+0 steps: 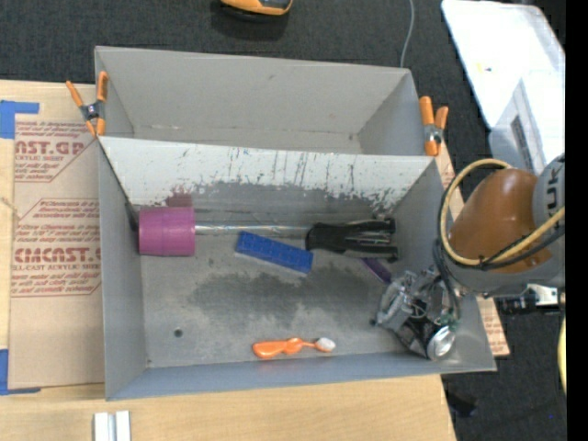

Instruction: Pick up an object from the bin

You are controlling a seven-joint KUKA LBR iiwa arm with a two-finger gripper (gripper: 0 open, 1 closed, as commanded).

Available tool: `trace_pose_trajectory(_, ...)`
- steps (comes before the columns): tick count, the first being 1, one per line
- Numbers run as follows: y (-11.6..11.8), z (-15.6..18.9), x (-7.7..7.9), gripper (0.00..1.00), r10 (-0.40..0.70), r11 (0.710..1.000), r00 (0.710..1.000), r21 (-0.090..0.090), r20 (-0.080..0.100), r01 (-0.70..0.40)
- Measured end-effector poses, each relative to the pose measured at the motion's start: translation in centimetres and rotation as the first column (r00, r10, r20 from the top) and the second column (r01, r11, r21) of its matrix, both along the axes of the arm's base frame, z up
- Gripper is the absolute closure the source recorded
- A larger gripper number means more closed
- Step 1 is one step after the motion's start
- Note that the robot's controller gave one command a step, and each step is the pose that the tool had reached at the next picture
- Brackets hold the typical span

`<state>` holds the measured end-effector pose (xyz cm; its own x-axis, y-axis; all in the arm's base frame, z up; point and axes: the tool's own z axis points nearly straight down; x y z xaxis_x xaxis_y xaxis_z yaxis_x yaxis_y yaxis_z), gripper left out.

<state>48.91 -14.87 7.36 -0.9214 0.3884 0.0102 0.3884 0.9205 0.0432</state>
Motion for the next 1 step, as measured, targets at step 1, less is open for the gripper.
trace_pose_trajectory(1, 0.0, 0.0, 0.0, 1.0, 0.0, 1.0, 1.0, 0.0, 0.0, 0.0)
